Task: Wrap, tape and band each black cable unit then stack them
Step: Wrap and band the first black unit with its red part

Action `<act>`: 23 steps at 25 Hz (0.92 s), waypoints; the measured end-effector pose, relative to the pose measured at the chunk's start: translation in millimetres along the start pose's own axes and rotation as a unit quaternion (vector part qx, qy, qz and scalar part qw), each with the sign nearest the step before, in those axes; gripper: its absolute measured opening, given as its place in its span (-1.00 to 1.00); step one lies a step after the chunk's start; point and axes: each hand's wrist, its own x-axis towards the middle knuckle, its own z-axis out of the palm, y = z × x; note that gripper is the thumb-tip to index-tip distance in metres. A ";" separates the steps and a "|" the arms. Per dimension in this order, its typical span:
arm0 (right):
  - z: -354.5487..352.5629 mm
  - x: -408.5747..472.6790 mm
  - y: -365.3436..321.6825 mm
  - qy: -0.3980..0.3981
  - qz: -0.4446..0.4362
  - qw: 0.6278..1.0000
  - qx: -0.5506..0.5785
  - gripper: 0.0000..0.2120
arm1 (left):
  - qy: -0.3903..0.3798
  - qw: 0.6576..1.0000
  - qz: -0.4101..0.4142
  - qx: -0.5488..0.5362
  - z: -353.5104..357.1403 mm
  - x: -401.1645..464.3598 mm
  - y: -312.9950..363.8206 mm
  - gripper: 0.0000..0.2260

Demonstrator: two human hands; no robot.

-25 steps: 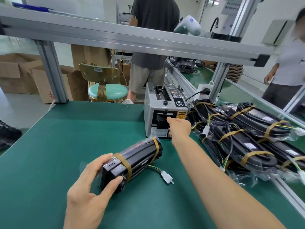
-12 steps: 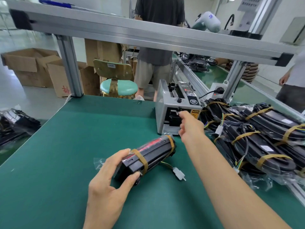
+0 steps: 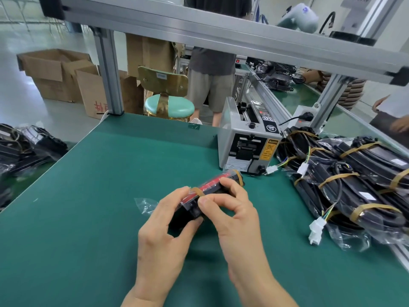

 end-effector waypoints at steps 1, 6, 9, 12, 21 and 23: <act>1.7 -2.4 1.4 0.009 -0.006 1.000 -0.021 -0.94 | 0.003 1.000 0.001 0.004 0.4 -0.9 0.6 -0.44; 5.9 -5.8 4.0 0.022 -0.010 0.998 -0.053 -0.97 | 0.009 1.000 0.007 0.012 1.0 -2.0 2.1 -0.49; 6.6 -4.5 3.5 0.023 -0.001 1.000 -0.019 -0.99 | 0.008 1.000 0.003 0.010 1.5 -1.7 2.4 -0.49; 8.8 -4.7 3.9 0.028 -0.002 0.999 -0.031 -0.92 | 0.009 1.000 0.006 0.013 2.5 -1.2 1.8 -0.50; 15.3 -7.2 7.9 0.069 0.002 0.997 -0.045 -0.94 | 0.013 1.000 0.012 -0.004 2.7 -1.5 0.5 -0.54; 17.1 -7.9 8.7 0.078 0.001 0.996 -0.047 -0.92 | 0.013 1.000 0.016 -0.002 2.8 -1.7 -0.7 -0.54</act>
